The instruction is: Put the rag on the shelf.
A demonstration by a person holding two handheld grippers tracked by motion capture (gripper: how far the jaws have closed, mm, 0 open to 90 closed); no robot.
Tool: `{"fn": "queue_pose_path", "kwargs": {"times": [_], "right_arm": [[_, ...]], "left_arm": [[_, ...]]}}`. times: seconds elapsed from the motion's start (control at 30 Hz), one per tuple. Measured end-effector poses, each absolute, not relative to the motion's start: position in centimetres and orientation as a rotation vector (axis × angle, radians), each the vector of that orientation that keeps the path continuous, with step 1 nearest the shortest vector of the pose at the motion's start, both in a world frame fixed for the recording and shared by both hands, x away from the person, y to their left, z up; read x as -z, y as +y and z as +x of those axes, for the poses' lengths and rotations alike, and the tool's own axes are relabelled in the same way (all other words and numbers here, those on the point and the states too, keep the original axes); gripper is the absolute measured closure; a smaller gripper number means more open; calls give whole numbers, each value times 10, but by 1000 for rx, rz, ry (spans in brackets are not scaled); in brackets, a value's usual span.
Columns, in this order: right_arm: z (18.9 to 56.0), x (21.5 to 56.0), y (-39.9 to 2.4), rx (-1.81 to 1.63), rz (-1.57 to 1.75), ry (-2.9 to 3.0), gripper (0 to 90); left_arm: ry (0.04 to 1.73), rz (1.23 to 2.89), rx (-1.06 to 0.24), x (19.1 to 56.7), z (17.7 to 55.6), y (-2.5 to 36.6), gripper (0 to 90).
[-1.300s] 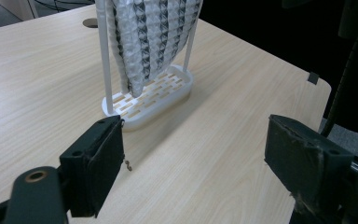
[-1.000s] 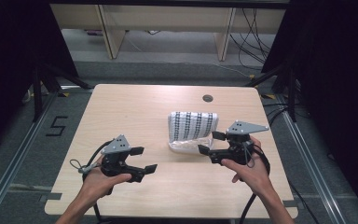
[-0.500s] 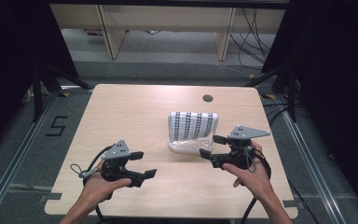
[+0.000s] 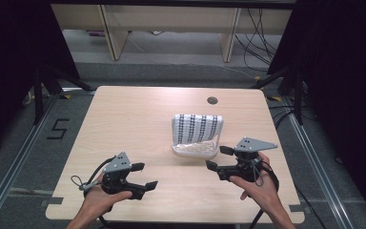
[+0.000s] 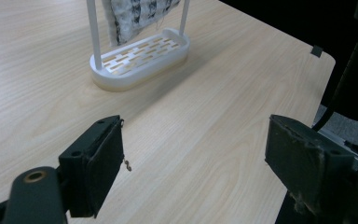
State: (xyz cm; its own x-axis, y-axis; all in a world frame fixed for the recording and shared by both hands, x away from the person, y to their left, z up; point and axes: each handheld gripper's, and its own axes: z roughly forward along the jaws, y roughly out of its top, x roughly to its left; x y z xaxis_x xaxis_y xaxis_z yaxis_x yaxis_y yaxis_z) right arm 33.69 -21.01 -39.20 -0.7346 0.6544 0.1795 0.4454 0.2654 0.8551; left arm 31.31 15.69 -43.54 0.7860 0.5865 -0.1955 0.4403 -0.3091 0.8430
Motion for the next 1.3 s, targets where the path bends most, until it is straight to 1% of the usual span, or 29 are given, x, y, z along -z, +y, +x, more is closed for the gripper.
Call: {"fn": "queue_pose_path", "kwargs": {"times": [0.07, 0.23, 0.27, 0.5, 0.77, 0.97, 1.2, 1.3], "right_arm": [[336, 395, -213, -1423, 988, 2324, 242], [330, 407, -211, -1436, 1043, 2343, 232], [331, 408, -213, -1412, 1013, 2350, 227], [326, 421, -213, -1408, 1017, 2359, 164], [318, 440, -211, -1368, 1021, 2395, 161], [310, 458, -211, -1322, 1019, 2425, 162], [304, 469, -212, -1260, 1011, 2457, 162], [302, 473, -212, -1238, 982, 2450, 162]], "left_arm": [[781, 1959, -183, 438, 311, 157, 184], [774, 1961, -191, 445, 307, 158, 183], [774, 1968, -191, 447, 307, 159, 182], [779, 1981, -202, 457, 303, 159, 175], [793, 1970, -211, 474, 297, 161, 172], [809, 1992, -234, 487, 288, 162, 172], [756, 2101, -297, 497, 280, 160, 172], [751, 2099, -297, 501, 279, 157, 172]]}}
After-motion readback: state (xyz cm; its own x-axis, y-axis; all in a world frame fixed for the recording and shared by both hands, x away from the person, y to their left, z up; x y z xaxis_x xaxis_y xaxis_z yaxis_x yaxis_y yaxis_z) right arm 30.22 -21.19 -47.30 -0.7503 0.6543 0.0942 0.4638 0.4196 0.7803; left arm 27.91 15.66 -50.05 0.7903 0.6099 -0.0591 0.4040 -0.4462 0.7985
